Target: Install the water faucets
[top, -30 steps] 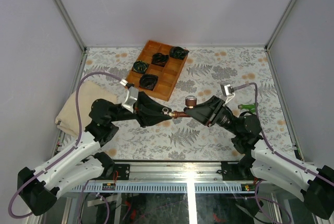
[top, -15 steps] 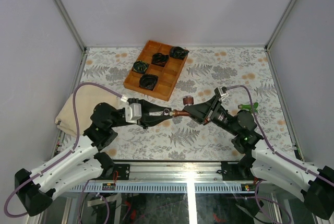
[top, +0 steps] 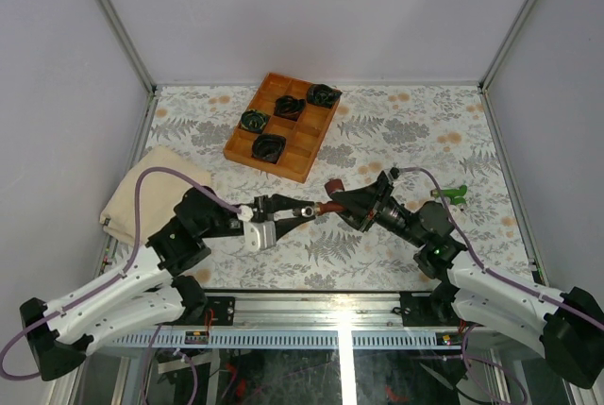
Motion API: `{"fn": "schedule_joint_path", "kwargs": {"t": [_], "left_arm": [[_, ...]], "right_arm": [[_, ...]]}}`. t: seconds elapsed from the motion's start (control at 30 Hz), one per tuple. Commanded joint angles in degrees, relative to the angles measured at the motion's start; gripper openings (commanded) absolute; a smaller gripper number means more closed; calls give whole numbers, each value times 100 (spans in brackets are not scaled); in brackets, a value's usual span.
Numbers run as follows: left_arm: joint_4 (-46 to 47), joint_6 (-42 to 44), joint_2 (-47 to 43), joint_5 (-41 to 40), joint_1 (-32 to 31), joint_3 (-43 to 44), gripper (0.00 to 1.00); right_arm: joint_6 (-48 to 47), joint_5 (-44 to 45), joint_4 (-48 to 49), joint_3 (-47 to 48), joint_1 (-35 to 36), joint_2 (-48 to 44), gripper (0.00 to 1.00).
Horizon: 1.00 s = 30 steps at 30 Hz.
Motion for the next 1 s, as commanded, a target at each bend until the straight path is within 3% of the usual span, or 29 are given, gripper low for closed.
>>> {"fn": "schedule_joint_path", "kwargs": {"t": [0.0, 0.03, 0.13, 0.23, 0.57, 0.63, 0.73, 0.87, 0.97], "left_arm": [[-559, 1173, -89, -715, -174, 308, 0], [-599, 1200, -94, -728, -186, 327, 0], [-668, 1062, -77, -691, -191, 405, 21], [-694, 892, -29, -593, -189, 445, 31], [-712, 653, 135, -431, -193, 576, 47], [-702, 565, 182, -401, -194, 616, 70], [-670, 421, 224, -418, -189, 645, 75], [-635, 18, 191, -208, -188, 756, 97], [-520, -694, 117, 43, -192, 810, 100]], "right_arm": [[356, -360, 506, 48, 81, -17, 0], [315, -326, 519, 30, 87, -26, 0], [135, -158, 572, -6, 81, -101, 0], [23, 53, 559, -57, 84, -222, 0], [-29, 216, 719, -211, 83, -250, 0], [-66, 248, 714, -249, 82, -248, 0], [-102, 299, 707, -308, 87, -237, 0], [-137, 426, 747, -390, 86, -219, 0], [-235, 556, 790, -420, 87, -201, 0]]}}
